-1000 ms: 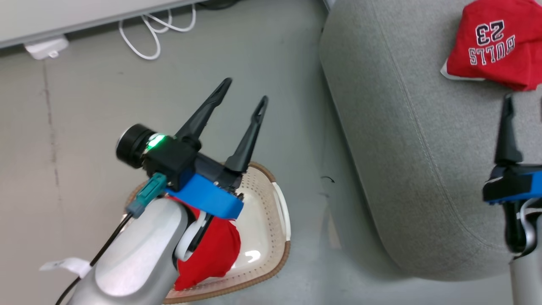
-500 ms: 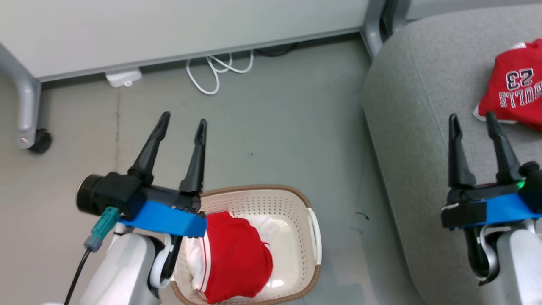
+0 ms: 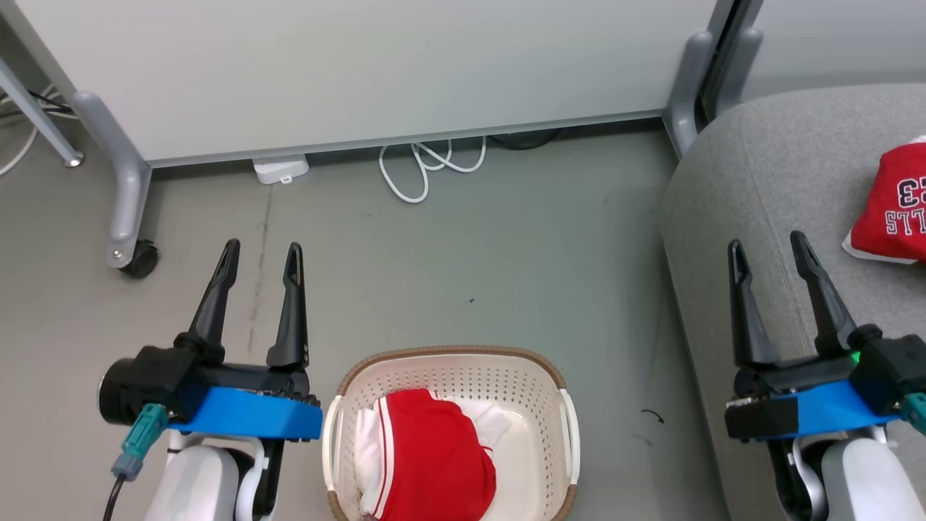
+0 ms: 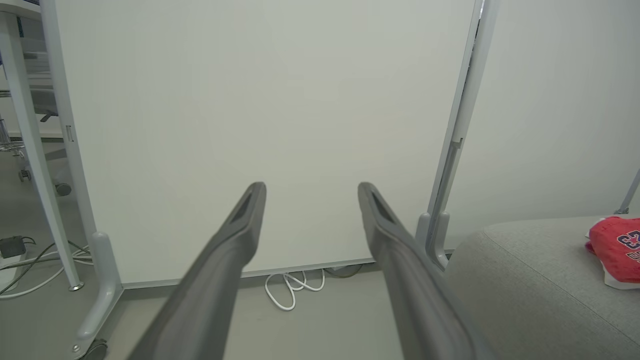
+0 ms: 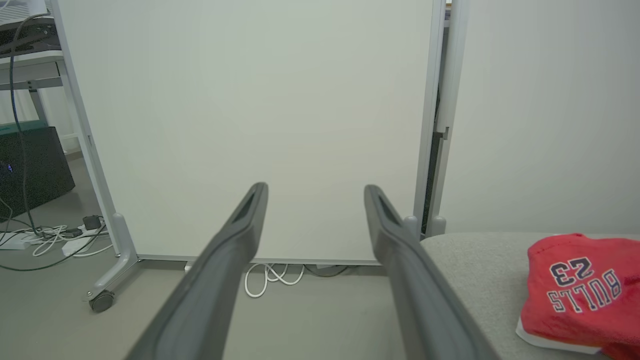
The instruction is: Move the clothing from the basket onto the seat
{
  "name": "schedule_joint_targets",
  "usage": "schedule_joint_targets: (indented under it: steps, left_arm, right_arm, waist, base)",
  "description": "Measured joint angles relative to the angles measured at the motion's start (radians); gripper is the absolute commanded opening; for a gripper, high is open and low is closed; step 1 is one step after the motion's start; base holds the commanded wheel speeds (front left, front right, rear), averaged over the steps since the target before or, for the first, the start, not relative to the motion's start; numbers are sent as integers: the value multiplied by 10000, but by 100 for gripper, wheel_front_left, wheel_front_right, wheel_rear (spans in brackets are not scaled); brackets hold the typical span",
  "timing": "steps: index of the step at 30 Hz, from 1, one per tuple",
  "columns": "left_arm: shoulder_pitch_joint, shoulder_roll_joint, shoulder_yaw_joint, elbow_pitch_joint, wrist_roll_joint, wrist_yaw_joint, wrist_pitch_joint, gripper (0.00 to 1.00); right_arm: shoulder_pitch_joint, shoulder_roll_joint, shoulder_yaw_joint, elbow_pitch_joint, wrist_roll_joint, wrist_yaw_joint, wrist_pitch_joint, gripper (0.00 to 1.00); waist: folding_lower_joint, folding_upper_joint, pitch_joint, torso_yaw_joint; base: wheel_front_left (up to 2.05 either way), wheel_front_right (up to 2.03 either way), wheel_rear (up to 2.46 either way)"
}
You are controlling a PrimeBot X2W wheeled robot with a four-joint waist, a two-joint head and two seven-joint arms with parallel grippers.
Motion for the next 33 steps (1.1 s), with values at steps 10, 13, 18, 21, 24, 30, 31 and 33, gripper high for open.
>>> schedule_joint_targets:
  steps: [10,13,18,21,24,30,31,33]
  left_arm:
    - [561,-351,593,69,318,-178,0,100]
    - [751,-416,725,111,435,-228,0,100]
    - [912,-489,798,153,522,-232,0,100]
    - [987,-514,844,163,543,-238,0,100]
    - [1011,-539,851,188,573,-247,0,100]
    - [1011,-556,859,199,621,-278,0,100]
    - [1011,-560,848,199,623,-278,0,100]
    - [1011,-560,832,201,621,-278,0,100]
  right_arm:
    - [811,213,59,-307,-163,0,-2,100]
    - [979,244,58,-311,-190,0,-2,100]
    - [1179,276,25,-297,-205,0,-2,100]
    - [1280,288,31,-345,-280,0,-2,100]
    - [1325,295,40,-355,-311,0,-2,100]
    - [1327,299,27,-355,-288,0,-2,100]
    - [1328,301,31,-353,-286,0,-2,100]
    - [1330,301,40,-351,-288,0,-2,100]
  waist:
    - [0,0,-427,313]
    - [0,0,-535,333]
    - [0,0,-617,349]
    - [0,0,-637,329]
    - [1,0,-643,312]
    - [1,0,-683,301]
    - [1,0,-693,304]
    - [1,0,-702,312]
  base:
    - [0,0,0]
    - [0,0,0]
    - [0,0,0]
    - [0,0,0]
    - [0,0,0]
    - [0,0,0]
    - [0,0,0]
    - [0,0,0]
